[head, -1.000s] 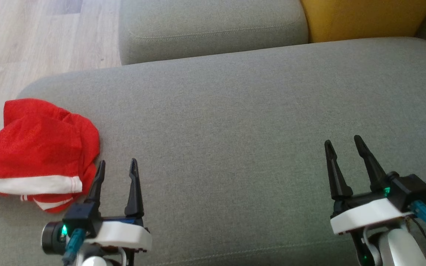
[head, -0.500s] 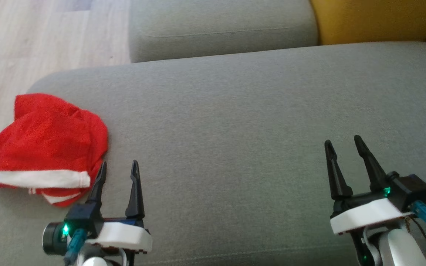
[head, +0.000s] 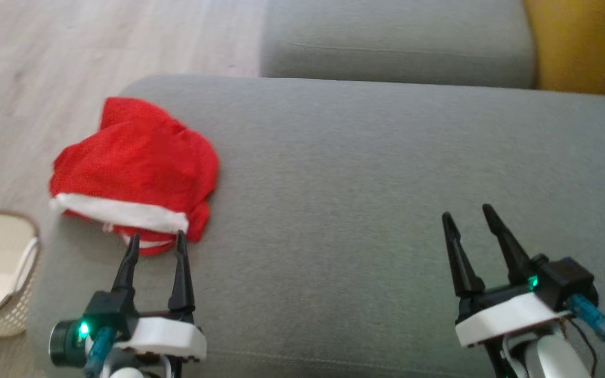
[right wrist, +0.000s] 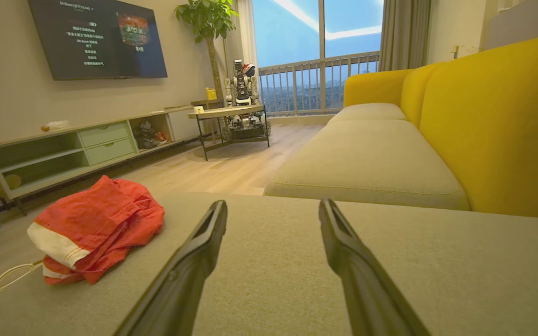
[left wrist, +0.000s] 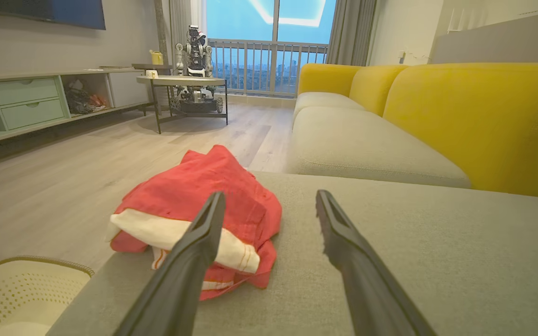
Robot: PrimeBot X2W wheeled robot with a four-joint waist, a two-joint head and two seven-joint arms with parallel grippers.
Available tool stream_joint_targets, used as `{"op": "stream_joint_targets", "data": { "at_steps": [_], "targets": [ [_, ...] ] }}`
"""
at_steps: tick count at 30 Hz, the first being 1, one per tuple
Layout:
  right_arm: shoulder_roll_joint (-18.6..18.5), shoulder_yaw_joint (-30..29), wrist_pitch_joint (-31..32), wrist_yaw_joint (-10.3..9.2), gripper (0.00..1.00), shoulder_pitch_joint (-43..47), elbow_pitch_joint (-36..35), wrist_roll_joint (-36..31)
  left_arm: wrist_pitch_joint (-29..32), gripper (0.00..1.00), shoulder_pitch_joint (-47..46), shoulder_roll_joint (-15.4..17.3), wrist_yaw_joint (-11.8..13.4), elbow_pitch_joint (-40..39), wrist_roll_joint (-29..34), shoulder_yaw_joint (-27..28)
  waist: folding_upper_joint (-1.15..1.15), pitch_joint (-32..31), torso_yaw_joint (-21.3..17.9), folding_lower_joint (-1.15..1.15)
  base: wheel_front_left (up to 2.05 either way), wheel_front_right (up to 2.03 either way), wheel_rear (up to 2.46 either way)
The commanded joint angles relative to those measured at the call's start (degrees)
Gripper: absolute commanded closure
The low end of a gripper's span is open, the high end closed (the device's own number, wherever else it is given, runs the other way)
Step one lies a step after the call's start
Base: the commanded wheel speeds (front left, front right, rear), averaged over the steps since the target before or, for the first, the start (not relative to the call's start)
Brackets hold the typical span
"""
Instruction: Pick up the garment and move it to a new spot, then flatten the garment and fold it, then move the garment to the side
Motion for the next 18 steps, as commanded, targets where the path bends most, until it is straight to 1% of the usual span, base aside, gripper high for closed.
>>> {"op": "stream_joint_targets", "data": {
  "at_steps": [1,8,9,14,18],
  "targets": [
    [-0.7,1.6,-0.5,-0.01,0.0,-0.9,-2.0,0.4,-0.7,0.0,-1.0,-0.3,0.0,-1.8,0.8,2.4,0.0,-0.3,3.4,0.0,0.0,0.0,0.0],
    [-0.7,2.4,-0.5,-0.01,0.0,-0.2,-1.7,0.8,-0.7,0.0,-0.1,-0.3,0.2,-1.7,2.1,3.2,0.0,-0.8,10.1,0.0,0.0,0.0,0.0],
    [-0.7,2.4,-0.5,-0.01,0.0,-0.2,-1.7,0.8,-0.7,0.0,-0.1,-0.3,0.2,-1.7,2.1,3.2,0.0,-0.8,10.1,0.0,0.0,0.0,0.0],
    [-0.7,3.5,-0.5,-0.01,0.0,-0.1,-1.7,1.2,-0.7,0.0,0.3,-0.3,0.0,-1.9,2.6,3.5,0.0,-0.9,13.8,0.0,0.0,0.0,0.0],
    [-0.7,3.8,-0.5,-0.01,0.0,0.0,-1.5,1.8,-0.7,0.0,0.6,-0.3,-0.2,-1.9,2.7,3.4,0.0,-1.2,15.9,0.0,0.0,0.0,0.0]
  ]
}}
